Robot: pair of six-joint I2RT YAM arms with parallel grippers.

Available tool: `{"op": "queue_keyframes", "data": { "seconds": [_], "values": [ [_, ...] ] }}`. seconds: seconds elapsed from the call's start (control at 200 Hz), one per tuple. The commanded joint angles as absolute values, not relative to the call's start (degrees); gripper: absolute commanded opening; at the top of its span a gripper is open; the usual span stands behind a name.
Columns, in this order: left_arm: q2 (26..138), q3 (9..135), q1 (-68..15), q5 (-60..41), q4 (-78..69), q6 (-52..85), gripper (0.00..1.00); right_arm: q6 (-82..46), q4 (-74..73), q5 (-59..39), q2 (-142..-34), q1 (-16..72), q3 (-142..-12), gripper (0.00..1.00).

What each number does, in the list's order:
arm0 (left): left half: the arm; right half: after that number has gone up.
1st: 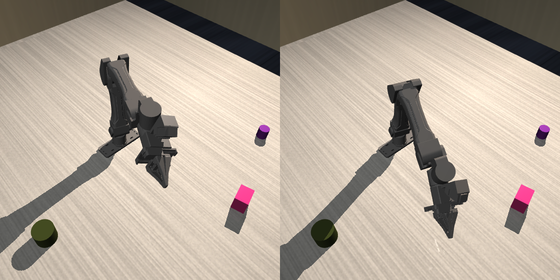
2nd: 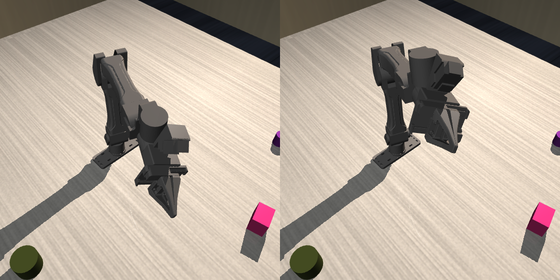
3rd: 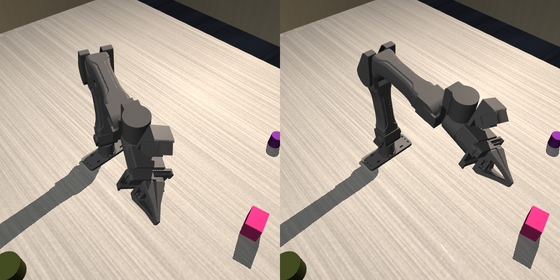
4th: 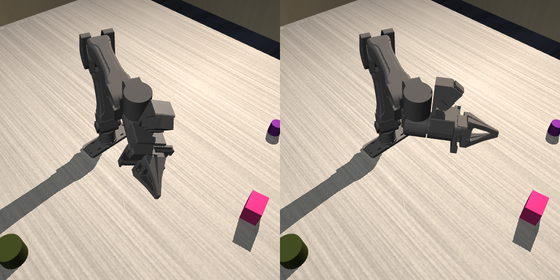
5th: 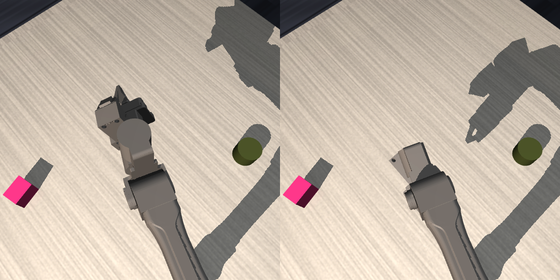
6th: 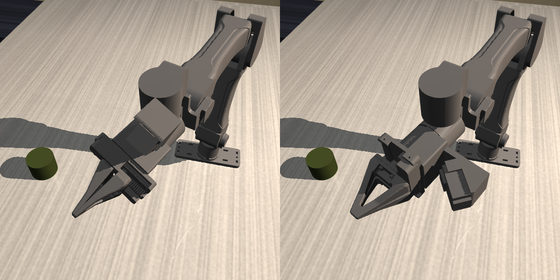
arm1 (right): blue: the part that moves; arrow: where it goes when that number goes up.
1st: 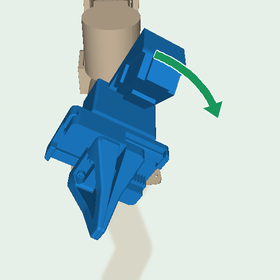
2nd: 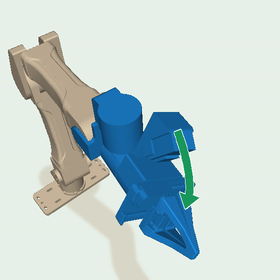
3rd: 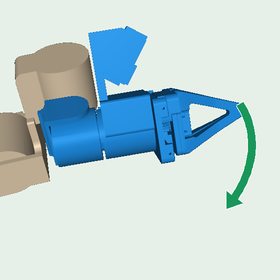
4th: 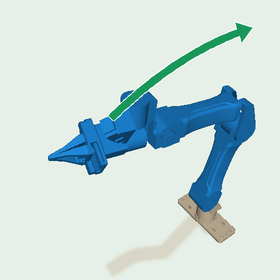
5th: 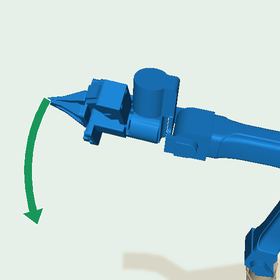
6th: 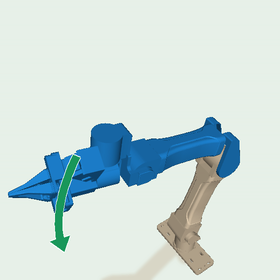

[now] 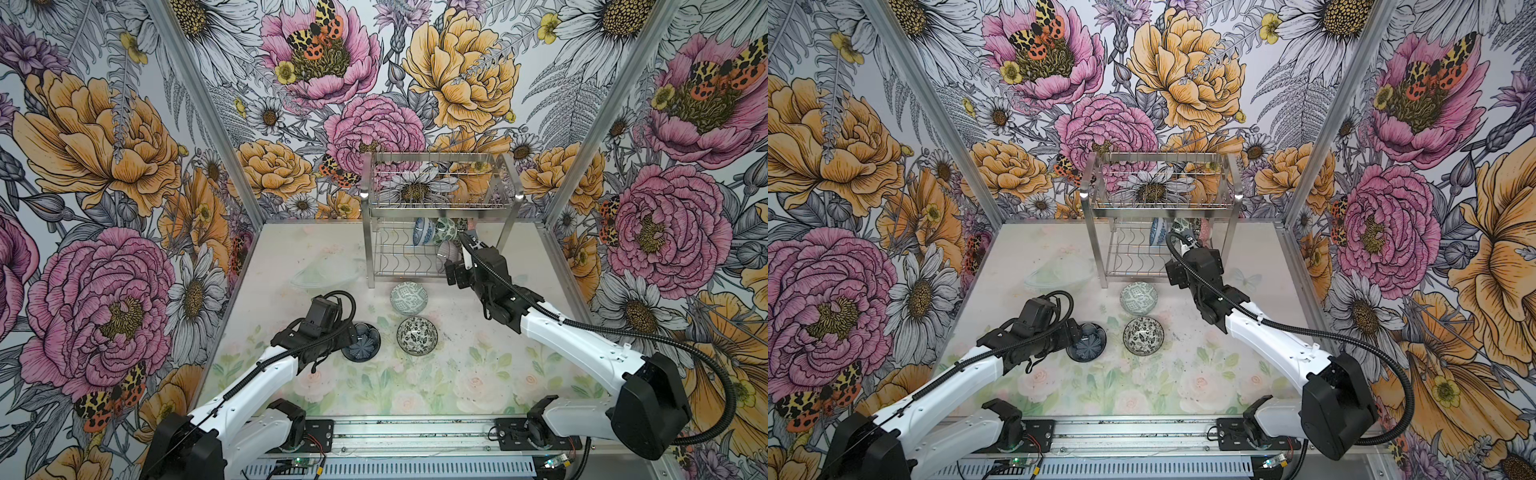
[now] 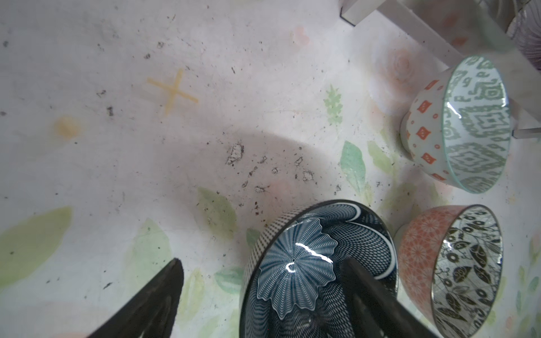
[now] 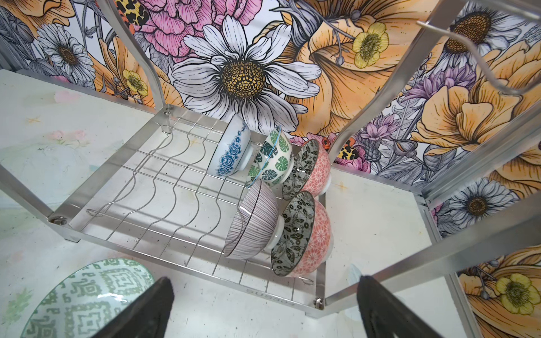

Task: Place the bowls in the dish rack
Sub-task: 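Lower the left gripper onto the navy patterned bowl rim and close it, then lift the navy bowl toward the rack while the right gripper reaches for it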

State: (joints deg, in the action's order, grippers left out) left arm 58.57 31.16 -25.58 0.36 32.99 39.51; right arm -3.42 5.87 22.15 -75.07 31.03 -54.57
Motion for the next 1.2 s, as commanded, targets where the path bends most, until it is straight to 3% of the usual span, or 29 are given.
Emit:
{"op": "queue_keyframes", "data": {
  "seconds": [0.0, 0.23, 0.61, 0.706, 0.986, 1.191],
  "values": [
    [60.5, 30.3, -26.6, 0.4, 30.9, 40.4, 0.74, -4.4, 5.7, 21.4, -75.5, 30.4, -54.2, 1.0],
    [63.1, 30.8, -26.7, 0.7, 29.3, 40.3, 0.49, -4.4, 5.7, 21.4, -75.1, 30.1, -53.9, 1.0],
    [64.6, 30.8, -26.8, 0.3, 28.3, 40.4, 0.17, -4.7, 5.7, 20.9, -75.2, 29.6, -53.5, 0.99],
    [63.5, 31.4, -26.8, 0.3, 29.0, 40.1, 0.0, -4.8, 5.7, 20.8, -74.9, 29.7, -53.4, 0.99],
    [58.5, 40.6, -27.2, 6.8, 34.0, 34.7, 0.0, -6.0, 7.8, 18.2, -71.5, 29.5, -54.2, 1.0],
    [59.4, 48.8, -35.4, 20.4, 28.2, 27.9, 0.0, -8.5, 9.2, 13.4, -69.6, 29.6, -54.9, 1.0]
  ]
}}
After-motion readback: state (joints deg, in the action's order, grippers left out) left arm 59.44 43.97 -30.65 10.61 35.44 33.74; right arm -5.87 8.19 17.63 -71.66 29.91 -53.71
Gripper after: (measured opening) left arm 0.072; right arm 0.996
